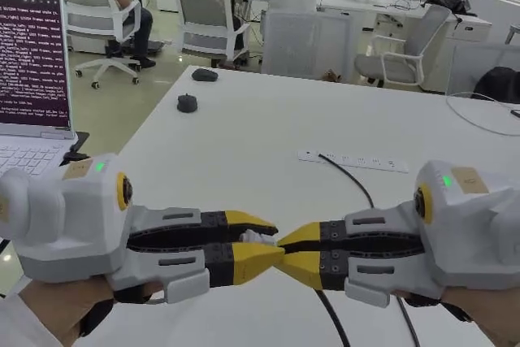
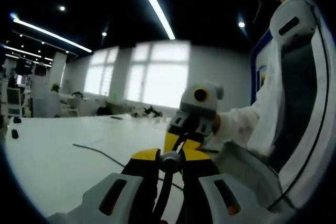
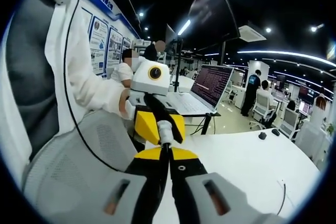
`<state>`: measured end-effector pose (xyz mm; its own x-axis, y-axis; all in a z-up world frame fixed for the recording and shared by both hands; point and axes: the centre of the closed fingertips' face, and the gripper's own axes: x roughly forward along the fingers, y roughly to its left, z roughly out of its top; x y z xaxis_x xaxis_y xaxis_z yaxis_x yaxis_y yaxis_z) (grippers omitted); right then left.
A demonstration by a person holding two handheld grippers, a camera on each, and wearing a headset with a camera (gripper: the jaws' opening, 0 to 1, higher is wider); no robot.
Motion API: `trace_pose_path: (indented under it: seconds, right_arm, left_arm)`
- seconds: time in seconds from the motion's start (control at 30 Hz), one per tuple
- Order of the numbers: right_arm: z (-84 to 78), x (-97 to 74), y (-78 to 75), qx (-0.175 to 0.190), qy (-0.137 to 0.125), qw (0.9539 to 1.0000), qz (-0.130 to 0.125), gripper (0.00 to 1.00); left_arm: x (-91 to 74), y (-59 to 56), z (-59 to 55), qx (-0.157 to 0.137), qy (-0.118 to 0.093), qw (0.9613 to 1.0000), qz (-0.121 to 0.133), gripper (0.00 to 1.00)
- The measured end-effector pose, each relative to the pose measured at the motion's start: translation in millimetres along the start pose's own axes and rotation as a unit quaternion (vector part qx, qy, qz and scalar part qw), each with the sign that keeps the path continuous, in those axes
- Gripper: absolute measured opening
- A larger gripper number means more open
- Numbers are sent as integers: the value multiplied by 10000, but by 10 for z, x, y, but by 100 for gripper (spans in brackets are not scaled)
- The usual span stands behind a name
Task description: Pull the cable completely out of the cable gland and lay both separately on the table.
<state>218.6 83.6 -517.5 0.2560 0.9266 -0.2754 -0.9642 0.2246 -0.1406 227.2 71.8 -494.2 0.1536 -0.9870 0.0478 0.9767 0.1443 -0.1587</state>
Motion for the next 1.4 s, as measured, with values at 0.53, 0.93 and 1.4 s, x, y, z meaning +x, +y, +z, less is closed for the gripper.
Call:
trace_pose_path:
  seconds: [0.53,0.93,1.4]
  right_arm:
    - [72,-51,-55,-144,-174,9997,-127,2]
    - [66,-94,-98,-131,-162,9996,-208,2]
    - [-49,-176,-203,-100,-109,9992,-384,2]
  left_arm:
    - [-8,20,-16,206,65,9998,8,17]
    - [-58,72,-31,20,168,9998,117,16]
    - [-117,119,90,40,-137,9995,277,16]
